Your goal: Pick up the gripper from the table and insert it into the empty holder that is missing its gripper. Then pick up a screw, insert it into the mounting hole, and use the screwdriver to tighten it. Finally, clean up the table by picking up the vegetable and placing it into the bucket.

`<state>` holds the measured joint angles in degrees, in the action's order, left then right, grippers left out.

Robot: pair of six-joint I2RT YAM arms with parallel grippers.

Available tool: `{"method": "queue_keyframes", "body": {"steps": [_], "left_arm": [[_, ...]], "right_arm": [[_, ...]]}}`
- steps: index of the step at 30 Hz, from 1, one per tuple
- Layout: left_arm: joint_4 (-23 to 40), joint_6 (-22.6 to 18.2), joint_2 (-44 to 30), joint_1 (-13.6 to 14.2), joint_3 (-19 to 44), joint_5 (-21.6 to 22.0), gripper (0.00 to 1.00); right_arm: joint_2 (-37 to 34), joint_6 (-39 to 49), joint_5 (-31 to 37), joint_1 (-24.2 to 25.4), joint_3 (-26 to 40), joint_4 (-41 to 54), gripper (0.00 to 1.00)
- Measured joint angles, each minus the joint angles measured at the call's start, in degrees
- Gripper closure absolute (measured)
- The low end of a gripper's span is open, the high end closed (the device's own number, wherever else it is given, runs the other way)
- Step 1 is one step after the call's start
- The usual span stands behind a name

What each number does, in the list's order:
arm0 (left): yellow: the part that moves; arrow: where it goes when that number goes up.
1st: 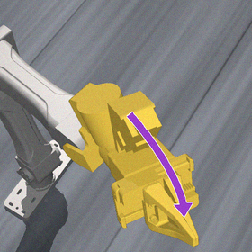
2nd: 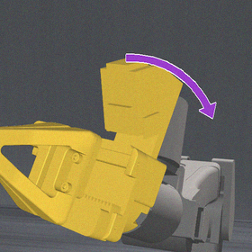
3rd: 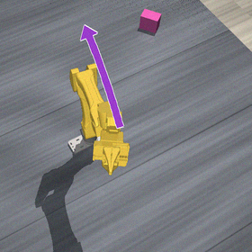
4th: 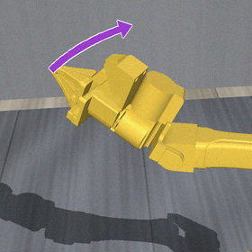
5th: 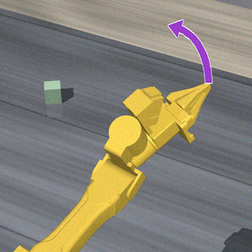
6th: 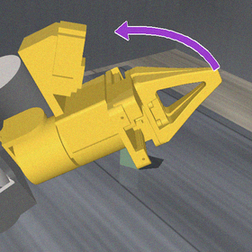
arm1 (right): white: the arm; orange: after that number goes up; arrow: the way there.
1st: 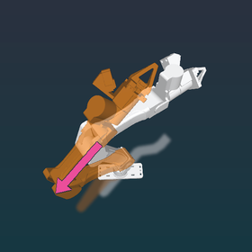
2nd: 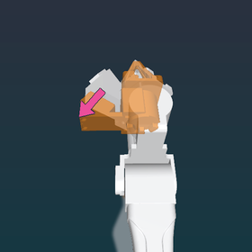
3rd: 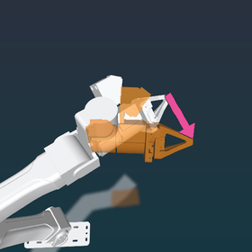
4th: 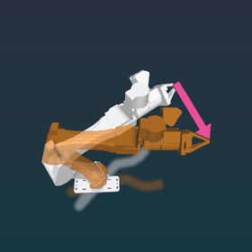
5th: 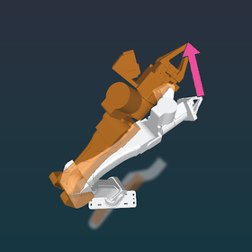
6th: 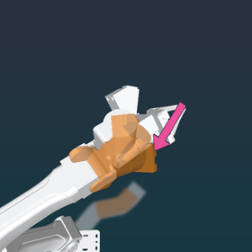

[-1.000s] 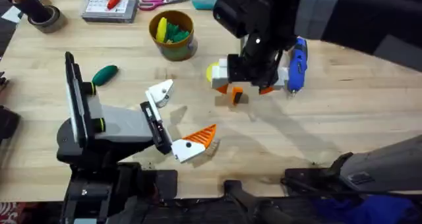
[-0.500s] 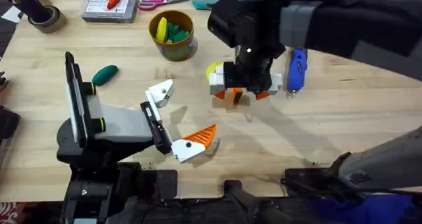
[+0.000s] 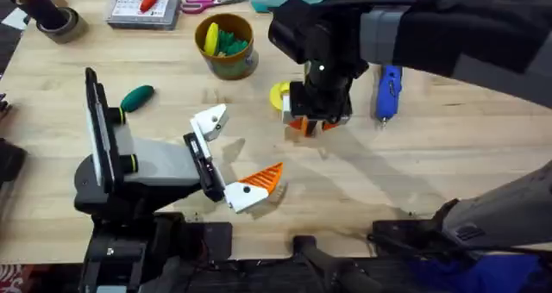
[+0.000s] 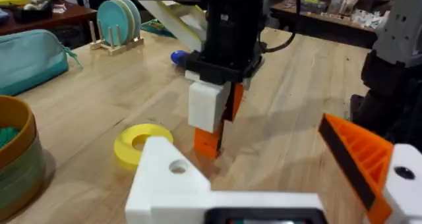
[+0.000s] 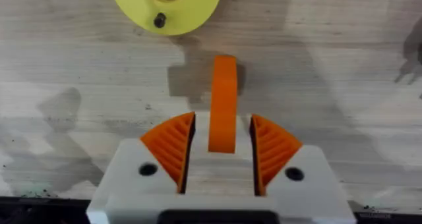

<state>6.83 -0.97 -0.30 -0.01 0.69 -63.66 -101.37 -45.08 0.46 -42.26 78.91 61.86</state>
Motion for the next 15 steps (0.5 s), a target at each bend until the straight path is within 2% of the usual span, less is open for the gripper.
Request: {"method": "queue_keyframes", "body": {"steps": [7,15], "left_arm": [[0.0,0.0,0.0,0.0,0.0,0.0,0.015],[0.0,0.0,0.0,0.0,0.0,0.0,0.015]], "right_arm": [[0.0,-0.2,0.2,0.0,0.0,-0.7,0.58],[0.0,-1.5,0.4,0.0,0.0,-0.9,0.785]]}}
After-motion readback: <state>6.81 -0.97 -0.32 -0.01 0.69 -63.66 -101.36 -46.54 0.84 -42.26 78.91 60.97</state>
